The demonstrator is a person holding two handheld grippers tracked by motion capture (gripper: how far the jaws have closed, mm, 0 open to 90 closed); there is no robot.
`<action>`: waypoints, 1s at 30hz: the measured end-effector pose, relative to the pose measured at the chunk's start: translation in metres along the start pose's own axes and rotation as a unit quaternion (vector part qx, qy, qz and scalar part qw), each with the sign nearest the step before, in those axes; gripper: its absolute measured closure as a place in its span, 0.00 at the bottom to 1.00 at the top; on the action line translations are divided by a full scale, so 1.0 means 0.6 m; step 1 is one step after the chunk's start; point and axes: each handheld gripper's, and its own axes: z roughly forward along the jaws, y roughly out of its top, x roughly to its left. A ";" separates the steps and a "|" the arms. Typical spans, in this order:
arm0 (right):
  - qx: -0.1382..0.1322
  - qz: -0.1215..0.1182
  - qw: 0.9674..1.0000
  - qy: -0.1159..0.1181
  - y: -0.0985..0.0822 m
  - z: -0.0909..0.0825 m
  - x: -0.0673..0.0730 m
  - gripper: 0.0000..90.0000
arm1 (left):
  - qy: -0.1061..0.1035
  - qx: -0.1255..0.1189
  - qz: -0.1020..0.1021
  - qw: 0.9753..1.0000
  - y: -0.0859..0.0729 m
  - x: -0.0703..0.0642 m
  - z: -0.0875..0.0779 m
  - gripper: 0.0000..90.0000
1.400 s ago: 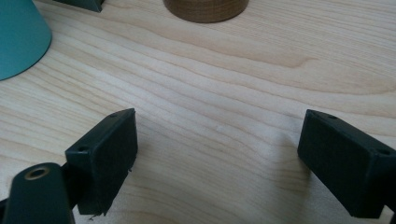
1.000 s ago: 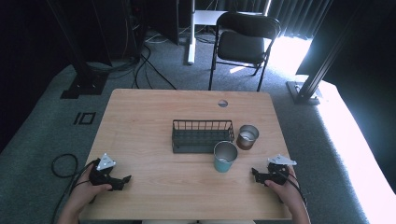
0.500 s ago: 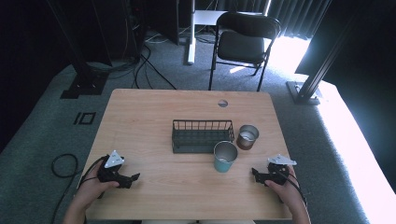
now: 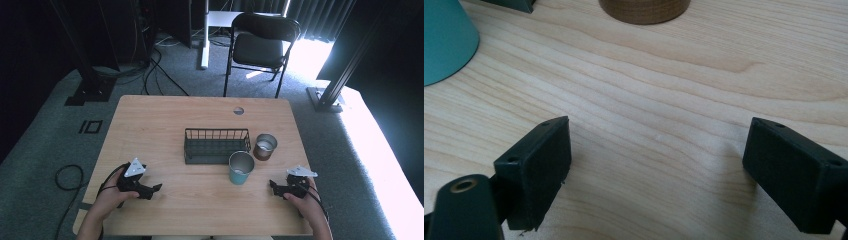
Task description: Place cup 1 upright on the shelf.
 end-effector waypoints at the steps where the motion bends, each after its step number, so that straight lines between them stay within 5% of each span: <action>1: 0.000 0.000 1.000 0.000 0.000 0.000 0.000 0.13 | -0.002 -0.001 0.002 1.000 0.003 -0.002 0.003 0.01; 13: 0.000 0.000 1.000 0.000 0.000 0.000 0.000 0.13 | -0.042 -0.015 0.028 0.999 0.042 -0.037 0.038 0.01; 16: 0.000 0.000 1.000 0.000 0.000 0.000 0.000 0.13 | -0.053 -0.021 0.049 0.997 0.053 -0.046 0.046 0.01; 30: 0.000 0.001 1.000 0.000 0.000 0.000 0.000 0.13 | -0.096 -0.036 0.090 0.991 0.091 -0.089 0.079 0.01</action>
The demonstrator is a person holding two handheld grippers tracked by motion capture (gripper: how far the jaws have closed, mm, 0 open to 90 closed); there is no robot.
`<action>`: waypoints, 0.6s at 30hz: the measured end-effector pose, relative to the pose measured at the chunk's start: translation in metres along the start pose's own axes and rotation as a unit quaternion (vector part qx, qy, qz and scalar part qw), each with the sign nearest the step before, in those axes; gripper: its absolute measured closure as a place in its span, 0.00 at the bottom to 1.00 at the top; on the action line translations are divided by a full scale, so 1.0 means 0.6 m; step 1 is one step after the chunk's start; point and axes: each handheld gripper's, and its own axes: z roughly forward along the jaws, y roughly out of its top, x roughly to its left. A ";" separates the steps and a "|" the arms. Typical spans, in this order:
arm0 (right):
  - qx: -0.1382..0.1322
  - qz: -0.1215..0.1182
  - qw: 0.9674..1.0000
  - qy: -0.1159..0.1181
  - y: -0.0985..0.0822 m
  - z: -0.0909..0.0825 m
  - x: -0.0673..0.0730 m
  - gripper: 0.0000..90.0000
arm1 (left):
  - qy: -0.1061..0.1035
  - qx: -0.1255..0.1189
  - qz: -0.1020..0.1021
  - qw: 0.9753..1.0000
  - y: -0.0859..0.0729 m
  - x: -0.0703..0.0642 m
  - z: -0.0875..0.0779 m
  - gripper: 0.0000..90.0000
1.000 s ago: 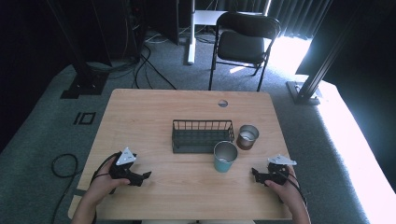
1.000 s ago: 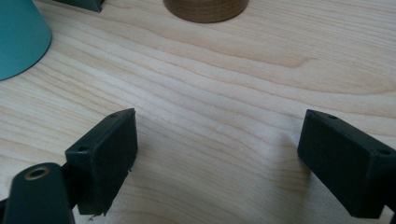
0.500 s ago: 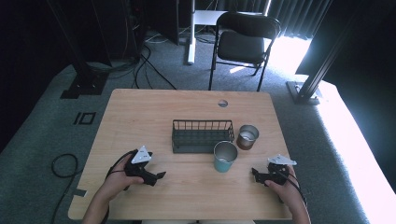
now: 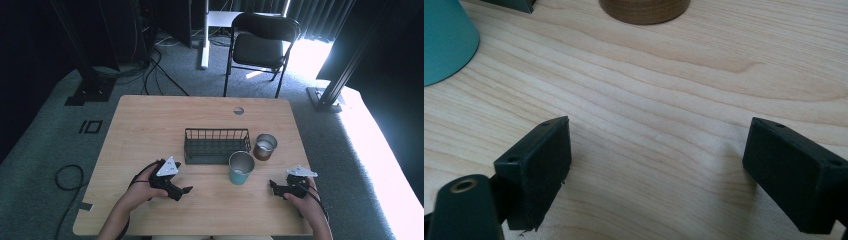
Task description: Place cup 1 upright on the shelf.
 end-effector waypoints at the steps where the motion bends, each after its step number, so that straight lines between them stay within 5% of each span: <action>1: 0.000 0.000 1.000 0.000 0.000 0.000 0.000 0.13 | -0.002 -0.001 0.000 1.000 0.003 -0.002 0.003 0.01; 18: 0.000 -0.001 1.000 0.000 0.000 0.000 0.000 0.13 | -0.033 -0.014 0.015 0.999 0.054 -0.023 0.046 0.01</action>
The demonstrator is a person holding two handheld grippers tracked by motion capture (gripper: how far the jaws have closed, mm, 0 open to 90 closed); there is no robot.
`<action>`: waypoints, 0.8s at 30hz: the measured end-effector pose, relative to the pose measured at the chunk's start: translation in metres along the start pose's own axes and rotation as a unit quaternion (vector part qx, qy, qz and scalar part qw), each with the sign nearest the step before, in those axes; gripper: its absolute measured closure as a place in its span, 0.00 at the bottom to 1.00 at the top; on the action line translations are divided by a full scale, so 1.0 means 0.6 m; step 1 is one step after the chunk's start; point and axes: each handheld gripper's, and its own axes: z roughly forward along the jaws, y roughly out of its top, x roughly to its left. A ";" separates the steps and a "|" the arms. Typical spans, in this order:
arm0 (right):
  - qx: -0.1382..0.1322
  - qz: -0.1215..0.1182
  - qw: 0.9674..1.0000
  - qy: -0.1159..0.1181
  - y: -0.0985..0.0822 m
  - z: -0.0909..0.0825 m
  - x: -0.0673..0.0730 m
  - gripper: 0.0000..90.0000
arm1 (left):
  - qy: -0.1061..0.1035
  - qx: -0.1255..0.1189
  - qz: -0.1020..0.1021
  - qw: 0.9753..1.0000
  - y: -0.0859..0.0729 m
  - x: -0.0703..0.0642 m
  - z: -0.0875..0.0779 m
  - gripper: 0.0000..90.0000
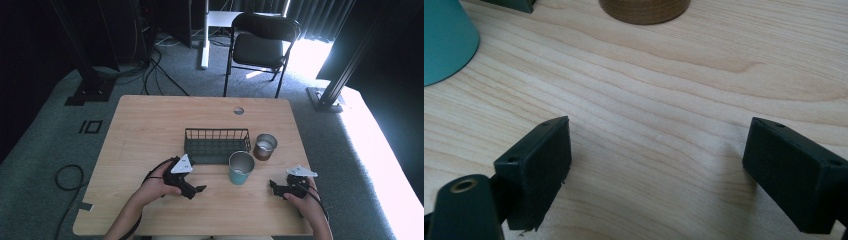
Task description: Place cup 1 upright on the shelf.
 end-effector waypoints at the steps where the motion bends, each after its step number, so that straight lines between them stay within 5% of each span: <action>1: 0.000 0.000 1.000 0.000 0.000 0.000 0.000 0.13 | -0.003 -0.001 0.001 1.000 0.003 -0.001 0.003 0.01; 24: 0.000 0.000 1.000 0.000 0.000 0.000 0.000 0.13 | -0.029 -0.048 0.020 0.998 0.067 -0.032 0.073 0.01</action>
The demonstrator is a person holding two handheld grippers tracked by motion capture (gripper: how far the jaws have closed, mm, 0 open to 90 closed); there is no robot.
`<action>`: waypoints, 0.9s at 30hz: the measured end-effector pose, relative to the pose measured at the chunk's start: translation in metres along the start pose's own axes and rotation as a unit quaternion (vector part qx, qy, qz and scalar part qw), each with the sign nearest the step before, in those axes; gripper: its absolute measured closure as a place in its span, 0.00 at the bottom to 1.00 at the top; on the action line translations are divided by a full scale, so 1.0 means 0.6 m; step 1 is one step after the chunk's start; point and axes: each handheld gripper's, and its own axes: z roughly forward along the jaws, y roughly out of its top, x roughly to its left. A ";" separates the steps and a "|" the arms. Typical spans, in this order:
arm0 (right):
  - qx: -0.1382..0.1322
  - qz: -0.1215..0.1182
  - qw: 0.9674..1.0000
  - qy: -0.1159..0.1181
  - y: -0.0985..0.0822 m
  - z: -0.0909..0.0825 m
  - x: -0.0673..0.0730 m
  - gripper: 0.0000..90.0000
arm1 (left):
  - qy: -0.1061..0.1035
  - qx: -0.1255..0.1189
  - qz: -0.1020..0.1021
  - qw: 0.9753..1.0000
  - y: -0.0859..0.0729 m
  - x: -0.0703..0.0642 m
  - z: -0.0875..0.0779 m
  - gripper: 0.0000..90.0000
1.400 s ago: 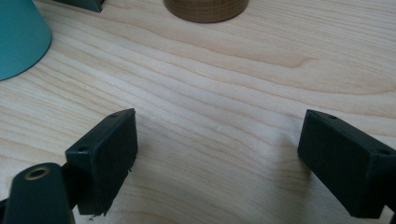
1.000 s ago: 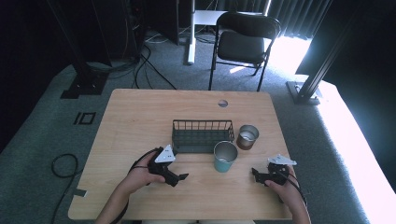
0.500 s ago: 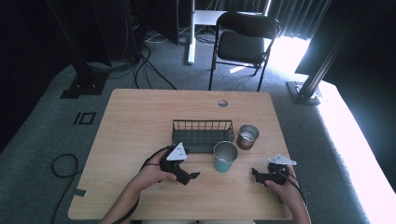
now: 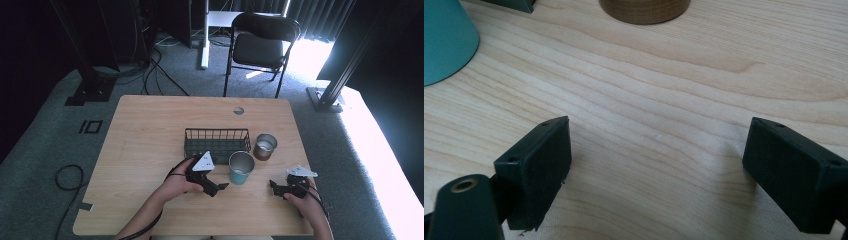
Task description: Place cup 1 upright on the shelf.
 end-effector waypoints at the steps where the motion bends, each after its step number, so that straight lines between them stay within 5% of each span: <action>1: 0.000 0.000 1.000 0.000 0.000 0.000 0.000 0.13 | -0.002 -0.002 -0.001 1.000 0.001 -0.001 0.004 0.01; 27: 0.000 -0.003 1.000 0.003 0.000 0.000 0.000 0.13 | -0.003 -0.048 -0.001 0.999 0.039 -0.012 0.080 0.01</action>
